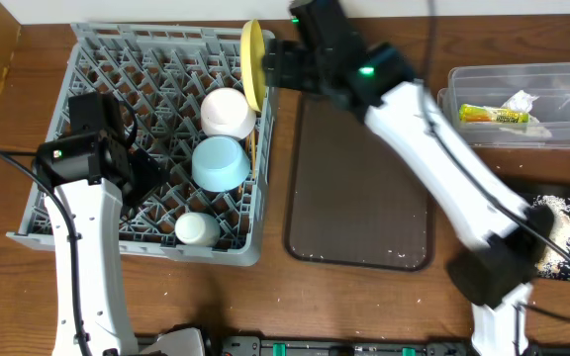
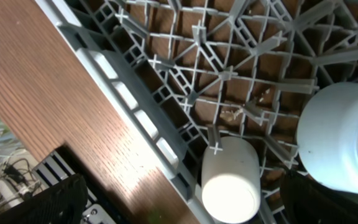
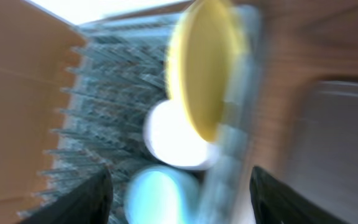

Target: Sort waste into correct bins and load items into the dishwasher

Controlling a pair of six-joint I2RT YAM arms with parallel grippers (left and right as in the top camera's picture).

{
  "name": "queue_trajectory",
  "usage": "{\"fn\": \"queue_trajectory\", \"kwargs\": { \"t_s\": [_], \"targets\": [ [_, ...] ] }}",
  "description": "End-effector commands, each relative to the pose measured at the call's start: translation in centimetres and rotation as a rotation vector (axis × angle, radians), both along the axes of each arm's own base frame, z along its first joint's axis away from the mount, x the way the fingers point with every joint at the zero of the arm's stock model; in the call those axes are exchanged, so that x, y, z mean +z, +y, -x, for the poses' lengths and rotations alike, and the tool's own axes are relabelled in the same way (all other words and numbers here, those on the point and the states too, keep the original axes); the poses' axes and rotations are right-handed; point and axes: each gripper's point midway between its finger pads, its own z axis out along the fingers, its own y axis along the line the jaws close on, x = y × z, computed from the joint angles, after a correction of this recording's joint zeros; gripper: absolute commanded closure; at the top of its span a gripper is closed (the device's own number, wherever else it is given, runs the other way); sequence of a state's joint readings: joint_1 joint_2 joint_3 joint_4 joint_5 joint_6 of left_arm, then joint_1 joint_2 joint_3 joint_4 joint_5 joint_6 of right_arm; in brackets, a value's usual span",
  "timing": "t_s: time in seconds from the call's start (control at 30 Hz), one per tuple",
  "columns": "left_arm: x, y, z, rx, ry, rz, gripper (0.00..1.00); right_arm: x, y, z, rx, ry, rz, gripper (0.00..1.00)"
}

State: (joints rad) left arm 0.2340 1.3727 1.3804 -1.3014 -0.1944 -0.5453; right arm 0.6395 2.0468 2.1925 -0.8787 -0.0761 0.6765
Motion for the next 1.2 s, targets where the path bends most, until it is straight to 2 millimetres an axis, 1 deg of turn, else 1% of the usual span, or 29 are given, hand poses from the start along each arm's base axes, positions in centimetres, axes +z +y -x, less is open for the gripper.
{"fn": "queue_trajectory", "kwargs": {
  "t_s": [0.0,0.07,0.1,0.13,0.17,0.2,0.23,0.27,0.3,0.33,0.37,0.4,0.47,0.53,0.6,0.7,0.8,0.93,1.03,1.17],
  "targets": [
    [0.2,0.3,0.2,-0.002,0.006,-0.017,0.0,8.8,-9.8,2.8,-0.176,-0.23,0.256,0.29],
    [0.2,0.3,0.2,-0.002,0.006,-0.017,0.0,9.0,-14.1,5.3,-0.241,-0.197,0.398,0.28],
    [0.2,0.3,0.2,-0.002,0.006,-0.017,0.0,8.9,-15.6,6.4,-0.256,-0.176,0.451,0.24],
    [0.2,0.3,0.2,-0.002,0.006,-0.017,0.0,8.8,-17.0,7.9,-0.253,-0.144,0.493,0.13],
    [0.2,0.3,0.2,-0.002,0.006,-0.017,0.0,8.5,-17.9,9.4,-0.235,-0.104,0.523,0.12],
    [0.2,0.3,0.2,-0.002,0.006,-0.017,0.0,8.0,-19.5,11.9,-0.211,-0.037,0.569,0.11],
    [0.2,0.3,0.2,-0.002,0.006,-0.017,0.0,7.6,-21.1,14.1,-0.195,0.018,0.622,0.07],
    [0.2,0.3,0.2,-0.002,0.006,-0.017,0.0,7.8,-21.7,14.8,-0.178,0.018,0.638,0.01],
    [0.2,0.3,0.2,-0.002,0.006,-0.017,0.0,7.7,-21.4,15.8,-0.098,0.022,0.636,0.01],
    [0.2,0.3,0.1,-0.003,0.006,-0.017,0.0,7.7,-21.9,17.0,-0.069,0.021,0.634,0.01],
    [0.2,0.3,0.2,-0.002,0.006,-0.017,0.0,7.5,-22.3,17.7,-0.052,0.021,0.641,0.01],
    [0.2,0.3,0.2,-0.002,0.006,-0.017,0.0,7.0,-22.9,18.8,-0.033,0.034,0.645,0.01],
    [0.2,0.3,0.2,-0.002,0.006,-0.017,0.0,5.5,-24.6,21.1,-0.038,0.07,0.66,0.01],
    [0.2,0.3,0.2,-0.002,0.006,-0.017,0.0,3.2,-26.3,23.5,-0.04,0.119,0.682,0.01],
    [0.2,0.3,0.2,-0.002,0.006,-0.017,0.0,1.7,-26.8,25.0,-0.015,0.156,0.679,0.01],
    [0.2,0.3,0.2,-0.002,0.006,-0.017,0.0,0.3,-27.1,26.3,0.009,0.196,0.677,0.01],
    [0.2,0.3,0.2,-0.002,0.006,-0.017,0.0,-0.5,-27.4,26.6,0.015,0.217,0.694,0.01],
    [0.2,0.3,0.1,-0.003,0.006,-0.017,0.0,-0.7,-27.3,26.6,0.016,0.223,0.699,0.01],
    [0.2,0.3,0.2,-0.002,0.006,-0.017,0.0,-0.7,-26.9,26.6,0.025,0.223,0.675,0.01],
    [0.2,0.3,0.2,-0.002,0.006,-0.017,0.0,-1.1,-26.1,25.7,0.006,0.193,0.638,0.01]
  ]
}}
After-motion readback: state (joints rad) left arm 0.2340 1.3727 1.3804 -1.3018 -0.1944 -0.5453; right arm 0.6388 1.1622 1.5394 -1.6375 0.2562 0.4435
